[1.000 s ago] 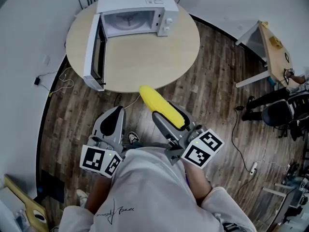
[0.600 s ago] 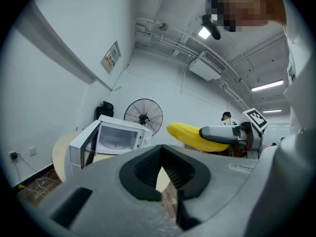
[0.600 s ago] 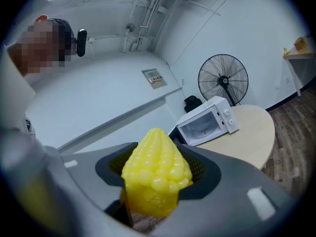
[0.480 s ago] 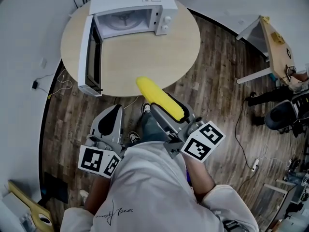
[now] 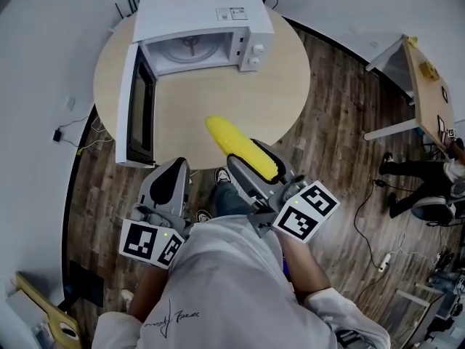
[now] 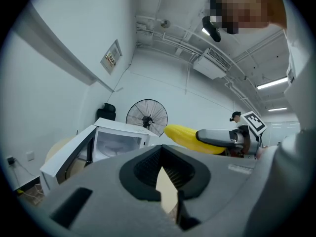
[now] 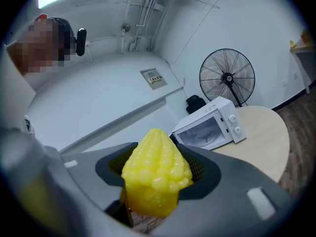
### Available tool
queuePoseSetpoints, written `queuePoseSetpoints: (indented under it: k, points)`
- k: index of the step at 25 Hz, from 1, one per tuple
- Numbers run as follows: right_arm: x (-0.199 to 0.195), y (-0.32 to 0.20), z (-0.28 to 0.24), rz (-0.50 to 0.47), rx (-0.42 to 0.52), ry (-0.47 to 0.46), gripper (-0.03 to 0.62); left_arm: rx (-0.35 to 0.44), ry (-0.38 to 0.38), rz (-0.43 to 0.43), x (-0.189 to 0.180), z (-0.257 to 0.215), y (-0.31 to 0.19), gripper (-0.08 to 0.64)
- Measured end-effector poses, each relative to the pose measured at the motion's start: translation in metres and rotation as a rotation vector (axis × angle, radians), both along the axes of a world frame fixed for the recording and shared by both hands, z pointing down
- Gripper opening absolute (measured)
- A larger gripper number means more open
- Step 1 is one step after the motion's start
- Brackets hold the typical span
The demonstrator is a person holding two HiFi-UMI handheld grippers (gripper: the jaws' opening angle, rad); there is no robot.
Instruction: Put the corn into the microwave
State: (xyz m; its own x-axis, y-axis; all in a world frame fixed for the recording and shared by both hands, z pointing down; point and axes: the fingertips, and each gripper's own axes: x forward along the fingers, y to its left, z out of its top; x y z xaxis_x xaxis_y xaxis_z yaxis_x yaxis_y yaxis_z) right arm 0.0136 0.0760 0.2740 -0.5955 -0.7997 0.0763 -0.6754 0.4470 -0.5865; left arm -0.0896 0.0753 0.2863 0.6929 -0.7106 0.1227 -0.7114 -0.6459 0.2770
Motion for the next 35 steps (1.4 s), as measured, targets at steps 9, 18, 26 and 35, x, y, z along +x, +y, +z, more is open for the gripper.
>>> queuePoseSetpoints:
  k: [9, 18, 26, 35]
  points:
    - [0.024, -0.062, 0.005, -0.022, -0.013, -0.005, 0.261, 0.006, -0.005, -0.027, 0.019, -0.004, -0.062, -0.006]
    - [0.035, -0.107, 0.008, -0.071, -0.009, -0.022, 0.261, 0.007, -0.036, -0.062, 0.035, -0.002, -0.096, -0.006]
    - [0.049, -0.137, 0.015, -0.11, -0.006, -0.03, 0.261, 0.0, -0.059, -0.108, 0.048, 0.003, -0.119, -0.006]
    - [0.065, -0.153, 0.025, -0.144, -0.002, -0.014, 0.261, -0.007, -0.057, -0.147, 0.064, 0.012, -0.131, -0.006]
